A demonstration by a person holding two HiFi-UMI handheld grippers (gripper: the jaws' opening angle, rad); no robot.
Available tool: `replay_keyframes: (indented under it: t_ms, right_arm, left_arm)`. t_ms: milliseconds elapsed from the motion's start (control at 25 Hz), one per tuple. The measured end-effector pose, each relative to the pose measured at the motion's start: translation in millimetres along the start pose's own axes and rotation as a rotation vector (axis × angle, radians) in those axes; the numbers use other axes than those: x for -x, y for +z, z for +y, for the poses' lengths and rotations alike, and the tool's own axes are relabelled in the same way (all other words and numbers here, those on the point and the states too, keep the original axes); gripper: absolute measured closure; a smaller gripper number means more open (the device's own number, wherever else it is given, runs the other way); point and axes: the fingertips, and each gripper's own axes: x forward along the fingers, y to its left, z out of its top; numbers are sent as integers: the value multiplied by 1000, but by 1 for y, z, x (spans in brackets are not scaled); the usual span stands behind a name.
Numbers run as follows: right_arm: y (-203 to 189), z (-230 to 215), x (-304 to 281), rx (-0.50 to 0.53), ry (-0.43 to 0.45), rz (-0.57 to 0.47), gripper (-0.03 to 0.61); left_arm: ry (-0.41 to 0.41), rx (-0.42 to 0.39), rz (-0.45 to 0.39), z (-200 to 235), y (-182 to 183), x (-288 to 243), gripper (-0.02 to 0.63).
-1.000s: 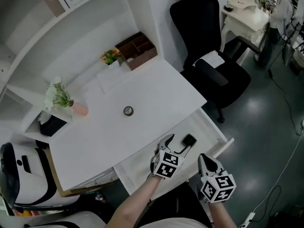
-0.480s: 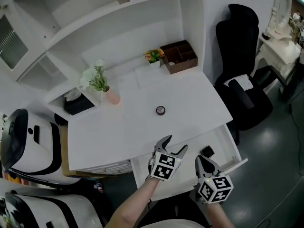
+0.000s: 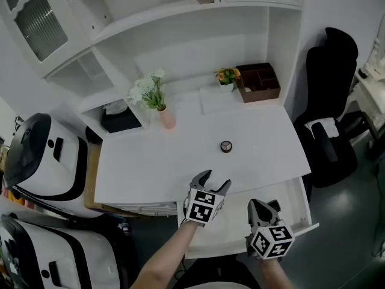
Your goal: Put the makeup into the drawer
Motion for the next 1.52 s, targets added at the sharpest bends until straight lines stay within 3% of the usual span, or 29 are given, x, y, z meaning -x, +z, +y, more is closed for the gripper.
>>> replay_keyframes:
  t_ms: [800,960,1120,1520]
  right_arm:
    - [25,-52,-64,29,-28,66,577]
    - [24,-62,-70,21,-37,76,577]
    - [23,-69,-74,16,-43,84,577]
    - [12,-70,-71,-13,-42,97,577]
  left_arm:
    - [48,18,41,57,28,-95,319]
    - [42,32,69,59,27,-117,319]
    - [54,-8,119,60,27,-131,319]
    - [81,-31,189,63,21,-137,348]
